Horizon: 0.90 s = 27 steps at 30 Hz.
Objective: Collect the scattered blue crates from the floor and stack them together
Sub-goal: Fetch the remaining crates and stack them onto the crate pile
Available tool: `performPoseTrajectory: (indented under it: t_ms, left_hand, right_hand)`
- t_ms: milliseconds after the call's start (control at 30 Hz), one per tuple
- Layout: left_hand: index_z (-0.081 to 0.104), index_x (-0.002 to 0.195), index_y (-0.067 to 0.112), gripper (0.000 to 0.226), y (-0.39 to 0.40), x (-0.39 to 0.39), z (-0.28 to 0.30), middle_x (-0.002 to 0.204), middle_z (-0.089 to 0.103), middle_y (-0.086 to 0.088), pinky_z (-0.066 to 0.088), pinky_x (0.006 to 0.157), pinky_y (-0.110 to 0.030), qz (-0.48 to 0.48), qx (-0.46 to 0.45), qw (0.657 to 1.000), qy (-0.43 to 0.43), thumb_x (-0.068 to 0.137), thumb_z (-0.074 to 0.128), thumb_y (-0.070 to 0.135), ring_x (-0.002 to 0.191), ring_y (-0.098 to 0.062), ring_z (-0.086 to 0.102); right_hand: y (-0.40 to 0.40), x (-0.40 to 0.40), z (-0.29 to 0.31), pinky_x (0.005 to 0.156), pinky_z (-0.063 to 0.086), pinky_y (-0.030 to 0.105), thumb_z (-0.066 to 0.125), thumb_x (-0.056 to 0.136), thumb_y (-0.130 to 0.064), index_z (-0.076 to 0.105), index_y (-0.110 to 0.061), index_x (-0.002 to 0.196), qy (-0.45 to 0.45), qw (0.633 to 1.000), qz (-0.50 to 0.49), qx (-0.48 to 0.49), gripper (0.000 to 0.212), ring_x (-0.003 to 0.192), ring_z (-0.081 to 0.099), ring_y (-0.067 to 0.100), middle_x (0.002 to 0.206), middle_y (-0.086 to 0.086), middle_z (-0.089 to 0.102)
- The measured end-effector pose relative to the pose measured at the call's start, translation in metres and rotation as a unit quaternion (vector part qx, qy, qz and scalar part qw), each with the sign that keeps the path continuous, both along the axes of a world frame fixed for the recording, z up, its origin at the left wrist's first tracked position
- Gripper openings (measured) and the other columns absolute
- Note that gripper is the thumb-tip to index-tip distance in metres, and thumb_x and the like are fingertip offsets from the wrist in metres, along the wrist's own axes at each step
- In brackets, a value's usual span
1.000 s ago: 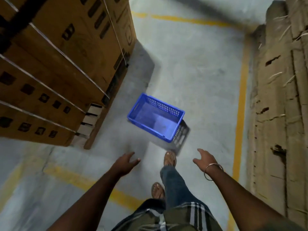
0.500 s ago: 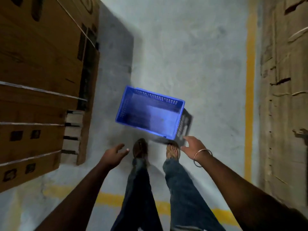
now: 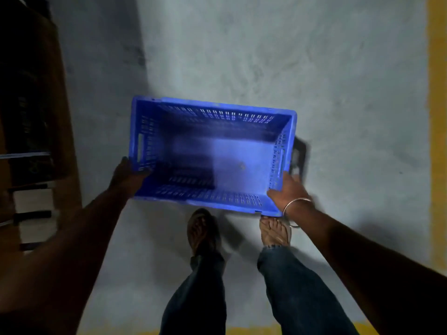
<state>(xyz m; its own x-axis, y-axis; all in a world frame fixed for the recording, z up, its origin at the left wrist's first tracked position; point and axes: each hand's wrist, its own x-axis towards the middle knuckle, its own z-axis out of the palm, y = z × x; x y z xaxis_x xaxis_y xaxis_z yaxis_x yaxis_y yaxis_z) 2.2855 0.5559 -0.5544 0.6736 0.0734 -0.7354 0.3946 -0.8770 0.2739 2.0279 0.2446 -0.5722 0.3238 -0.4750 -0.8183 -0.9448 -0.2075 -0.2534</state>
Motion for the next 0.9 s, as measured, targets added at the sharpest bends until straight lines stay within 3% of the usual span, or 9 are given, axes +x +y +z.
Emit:
performPoseTrajectory:
  t_ms: [33,100,167,233,333,567,667,767,900]
  left_hand:
    - [0.051,0.116,0.01,0.047,0.002,0.008,-0.018,0.124,0.059,-0.018,0.053,0.085,-0.047,0.03,0.001,0.999,0.014,0.081,0.079,0.026,0.098,-0.034,0.063]
    - [0.053,0.113,0.008,0.06,0.015,0.023,-0.057,0.117,0.061,-0.023,0.056,0.078,-0.051,0.074,0.0,0.997,0.024,0.069,0.085,0.035,0.09,-0.038,0.064]
    - [0.055,0.119,0.003,0.082,0.045,0.034,-0.098,0.113,0.064,-0.026,0.056,0.08,-0.058,0.104,0.011,0.995,0.003,0.054,0.088,0.042,0.094,-0.041,0.067]
    - [0.06,0.111,0.002,0.081,0.054,0.03,-0.103,0.108,0.067,-0.026,0.057,0.079,-0.06,0.133,0.008,0.991,-0.014,0.047,0.086,0.043,0.092,-0.042,0.068]
    - [0.058,0.107,0.013,0.062,0.026,0.007,-0.055,0.106,0.068,-0.016,0.057,0.082,-0.057,0.147,0.008,0.987,-0.061,0.056,0.079,0.041,0.093,-0.036,0.068]
    - [0.065,0.102,0.006,0.049,-0.053,-0.072,0.088,0.092,0.068,-0.02,0.055,0.075,-0.048,0.088,0.012,0.993,-0.073,0.066,0.064,0.04,0.085,-0.038,0.067]
    - [0.063,0.089,0.004,0.053,-0.075,-0.098,0.147,0.085,0.067,-0.025,0.054,0.07,-0.052,-0.007,0.016,0.998,-0.065,0.065,0.062,0.051,0.083,-0.043,0.067]
    - [0.061,0.083,0.005,0.052,-0.107,-0.116,0.219,0.076,0.066,-0.02,0.052,0.065,-0.047,-0.163,0.018,0.985,-0.055,0.074,0.058,0.055,0.075,-0.04,0.067]
    - [0.063,0.087,0.006,0.054,-0.143,-0.139,0.323,0.078,0.068,-0.018,0.052,0.066,-0.043,-0.301,-0.022,0.949,-0.093,0.072,0.052,0.057,0.076,-0.039,0.068]
  right_hand:
    - [-0.001,0.002,-0.017,0.089,0.048,0.042,0.071,0.076,-0.023,0.052,-0.008,0.117,-0.033,0.998,-0.043,-0.027,0.047,0.1,0.06,0.038,0.111,0.019,0.059]
    - [-0.004,0.006,-0.041,0.09,0.047,0.04,0.071,0.072,-0.016,0.052,-0.016,0.122,-0.094,0.984,-0.131,-0.079,0.053,0.096,0.059,0.033,0.102,0.015,0.06]
    - [-0.009,0.005,-0.054,0.092,0.045,0.039,0.073,0.069,-0.013,0.05,-0.02,0.125,-0.125,0.966,-0.196,-0.111,0.061,0.101,0.056,0.032,0.11,0.013,0.057]
    - [-0.017,0.004,-0.056,0.098,0.042,0.039,0.076,0.069,-0.016,0.049,-0.013,0.127,-0.107,0.958,-0.242,-0.112,0.064,0.111,0.053,0.034,0.121,0.017,0.052]
    - [-0.037,-0.002,-0.038,0.097,0.043,0.038,0.076,0.073,-0.027,0.059,-0.006,0.119,-0.038,0.969,-0.229,-0.08,0.053,0.111,0.054,0.038,0.121,0.021,0.052]
    - [-0.1,-0.079,0.097,0.081,0.049,0.038,0.074,0.076,-0.032,0.071,-0.003,0.103,-0.026,0.975,-0.21,-0.073,0.04,0.096,0.065,0.038,0.099,0.023,0.07]
    - [-0.12,-0.128,0.175,0.075,0.053,0.034,0.067,0.068,-0.041,0.071,-0.012,0.1,-0.041,0.969,-0.229,-0.087,0.044,0.085,0.068,0.034,0.09,0.014,0.072]
    - [-0.134,-0.188,0.255,0.058,0.052,0.025,0.069,0.078,-0.025,0.07,-0.018,0.103,-0.067,0.955,-0.27,-0.1,0.026,0.071,0.067,0.024,0.084,0.006,0.072]
    - [-0.135,-0.268,0.355,0.076,0.053,0.033,0.071,0.067,-0.03,0.064,-0.019,0.122,-0.132,0.935,-0.302,-0.128,0.057,0.085,0.067,0.018,0.1,0.003,0.072]
